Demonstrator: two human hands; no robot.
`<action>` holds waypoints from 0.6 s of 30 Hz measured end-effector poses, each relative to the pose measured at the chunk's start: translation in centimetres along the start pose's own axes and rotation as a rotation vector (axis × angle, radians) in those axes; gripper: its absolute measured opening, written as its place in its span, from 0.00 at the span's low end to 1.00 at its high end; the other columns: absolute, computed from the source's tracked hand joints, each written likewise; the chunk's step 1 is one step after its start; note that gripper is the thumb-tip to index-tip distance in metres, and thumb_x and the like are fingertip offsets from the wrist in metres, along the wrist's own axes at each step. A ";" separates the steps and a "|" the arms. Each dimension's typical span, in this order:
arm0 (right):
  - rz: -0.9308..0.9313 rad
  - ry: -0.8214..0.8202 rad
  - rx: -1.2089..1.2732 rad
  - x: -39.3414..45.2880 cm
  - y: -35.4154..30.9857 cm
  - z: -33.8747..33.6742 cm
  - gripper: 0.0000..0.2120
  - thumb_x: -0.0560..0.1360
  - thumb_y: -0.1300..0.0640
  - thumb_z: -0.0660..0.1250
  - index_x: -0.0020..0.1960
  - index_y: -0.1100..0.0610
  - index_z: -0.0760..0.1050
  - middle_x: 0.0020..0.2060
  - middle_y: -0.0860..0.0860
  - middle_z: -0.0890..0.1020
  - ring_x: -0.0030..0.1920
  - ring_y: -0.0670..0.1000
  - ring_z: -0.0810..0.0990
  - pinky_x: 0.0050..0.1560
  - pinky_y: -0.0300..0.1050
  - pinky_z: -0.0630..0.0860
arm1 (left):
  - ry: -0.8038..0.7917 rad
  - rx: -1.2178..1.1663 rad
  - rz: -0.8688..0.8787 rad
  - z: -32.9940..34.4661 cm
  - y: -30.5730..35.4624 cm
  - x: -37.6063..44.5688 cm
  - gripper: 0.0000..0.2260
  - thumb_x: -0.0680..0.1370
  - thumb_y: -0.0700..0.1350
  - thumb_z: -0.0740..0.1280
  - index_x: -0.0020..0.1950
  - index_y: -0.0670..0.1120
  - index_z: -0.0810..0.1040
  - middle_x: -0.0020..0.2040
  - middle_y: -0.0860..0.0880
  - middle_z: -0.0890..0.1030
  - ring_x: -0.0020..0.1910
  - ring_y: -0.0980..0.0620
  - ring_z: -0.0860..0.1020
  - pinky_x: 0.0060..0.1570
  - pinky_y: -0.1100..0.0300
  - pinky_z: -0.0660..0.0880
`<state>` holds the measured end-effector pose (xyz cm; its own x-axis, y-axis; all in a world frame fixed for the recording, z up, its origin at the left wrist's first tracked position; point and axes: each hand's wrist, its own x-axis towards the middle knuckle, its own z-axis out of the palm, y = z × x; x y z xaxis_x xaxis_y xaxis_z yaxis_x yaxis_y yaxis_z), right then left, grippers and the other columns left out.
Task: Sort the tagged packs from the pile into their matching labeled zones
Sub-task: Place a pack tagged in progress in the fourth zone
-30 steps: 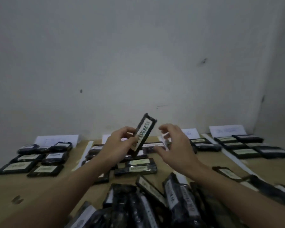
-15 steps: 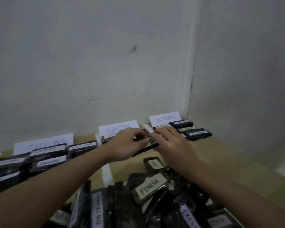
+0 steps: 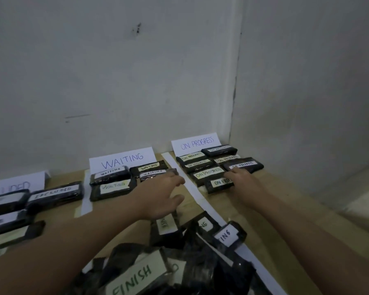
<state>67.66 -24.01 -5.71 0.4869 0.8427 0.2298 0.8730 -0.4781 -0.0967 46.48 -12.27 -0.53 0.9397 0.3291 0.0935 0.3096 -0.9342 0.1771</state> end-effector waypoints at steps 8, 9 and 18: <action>-0.066 -0.092 -0.044 1.5 -0.4 0.0 0.25 0.75 0.65 0.62 0.71 0.55 0.65 0.70 0.53 0.65 0.70 0.53 0.62 0.66 0.48 0.64 | 0.019 -0.043 -0.054 0.5 -2.6 -0.7 0.18 0.80 0.51 0.58 0.69 0.50 0.66 0.67 0.52 0.70 0.65 0.55 0.68 0.64 0.60 0.66; -0.111 -0.078 -0.053 1.4 -1.1 -0.4 0.26 0.74 0.65 0.62 0.71 0.55 0.64 0.71 0.53 0.64 0.71 0.52 0.61 0.67 0.47 0.64 | 0.017 -0.044 -0.059 0.5 -2.9 -1.0 0.18 0.80 0.51 0.58 0.69 0.50 0.66 0.66 0.53 0.70 0.65 0.55 0.68 0.64 0.61 0.66; -0.359 -0.481 0.239 0.5 -12.8 -3.3 0.21 0.76 0.44 0.62 0.58 0.59 0.76 0.52 0.55 0.81 0.48 0.51 0.79 0.51 0.45 0.75 | -0.003 -0.018 -0.140 0.6 -5.9 -3.8 0.15 0.80 0.48 0.57 0.67 0.50 0.68 0.66 0.52 0.71 0.64 0.56 0.69 0.62 0.63 0.66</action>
<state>56.60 -18.29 -1.21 0.0729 0.9833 -0.1668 0.9392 -0.1239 -0.3201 41.14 -8.09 -2.56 0.8879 0.4555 0.0639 0.4349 -0.8766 0.2060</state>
